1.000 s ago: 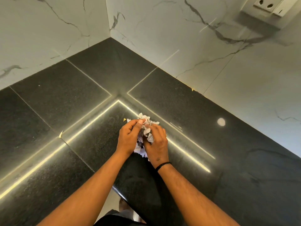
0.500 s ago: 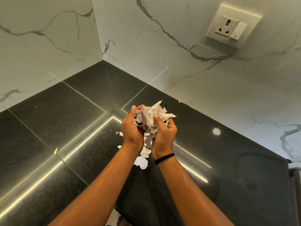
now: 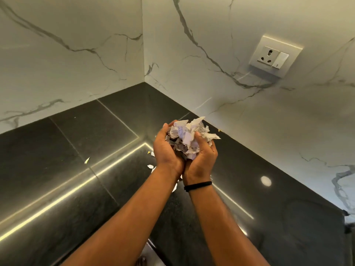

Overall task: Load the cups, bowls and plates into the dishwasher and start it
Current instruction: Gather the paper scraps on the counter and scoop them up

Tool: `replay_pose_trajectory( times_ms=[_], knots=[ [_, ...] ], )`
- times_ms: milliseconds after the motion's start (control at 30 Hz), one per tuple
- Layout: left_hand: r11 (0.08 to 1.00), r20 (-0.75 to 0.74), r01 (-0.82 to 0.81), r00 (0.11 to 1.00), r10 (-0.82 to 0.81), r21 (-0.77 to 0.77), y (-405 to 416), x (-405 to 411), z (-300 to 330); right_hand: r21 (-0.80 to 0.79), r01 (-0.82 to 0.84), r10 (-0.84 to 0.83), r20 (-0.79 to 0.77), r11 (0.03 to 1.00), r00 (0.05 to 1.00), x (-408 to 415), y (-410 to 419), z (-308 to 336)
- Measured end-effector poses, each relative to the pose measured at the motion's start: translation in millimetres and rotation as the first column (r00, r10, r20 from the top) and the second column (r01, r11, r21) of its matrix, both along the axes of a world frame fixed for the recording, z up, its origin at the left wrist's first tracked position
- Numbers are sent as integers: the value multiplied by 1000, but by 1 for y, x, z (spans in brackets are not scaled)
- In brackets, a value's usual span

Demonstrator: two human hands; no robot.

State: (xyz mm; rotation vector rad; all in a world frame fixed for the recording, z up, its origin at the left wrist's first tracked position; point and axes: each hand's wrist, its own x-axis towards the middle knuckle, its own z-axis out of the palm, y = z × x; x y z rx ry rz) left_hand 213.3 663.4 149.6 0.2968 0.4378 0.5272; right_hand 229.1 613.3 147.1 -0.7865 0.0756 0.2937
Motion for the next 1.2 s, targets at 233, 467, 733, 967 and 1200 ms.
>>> replay_pose_trajectory(
  times_ms=[233,467,733,967,1200],
  knots=[
    [971,41,-229,972,232,-67,30,-64,2,77,-238,237,29,968,971,-60,29,5],
    [877,11,-480,877,480,2,69,-166,18,74,-422,422,18,903,906,-148,80,14],
    [765,-52,-643,763,644,40,88,-311,9,79,-640,643,-18,764,766,-279,110,0],
    [728,-94,-685,726,681,-13,83,-444,-20,50,-709,711,-60,703,700,-406,108,-29],
    [662,-211,-748,656,725,-49,55,-560,-84,-3,-758,748,-158,652,644,-519,84,-100]
  ],
)
